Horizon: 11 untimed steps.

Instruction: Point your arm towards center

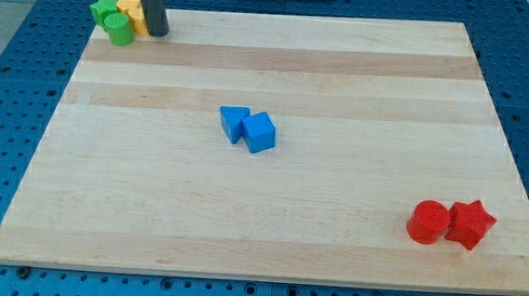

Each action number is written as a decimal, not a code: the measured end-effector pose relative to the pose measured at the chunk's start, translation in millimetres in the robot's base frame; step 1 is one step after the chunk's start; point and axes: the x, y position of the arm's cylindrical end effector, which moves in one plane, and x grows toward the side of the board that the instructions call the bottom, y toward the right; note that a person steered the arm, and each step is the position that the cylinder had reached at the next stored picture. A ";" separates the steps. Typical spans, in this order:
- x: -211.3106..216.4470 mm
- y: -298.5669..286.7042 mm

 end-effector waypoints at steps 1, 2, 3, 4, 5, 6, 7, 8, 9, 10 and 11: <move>7.2 17.4; 21.7 39.4; 36.9 59.0; 37.7 60.4; 37.7 60.4; 37.7 66.2; 43.9 91.6; 53.0 101.9; 69.9 110.6; 90.2 140.0; 106.8 203.0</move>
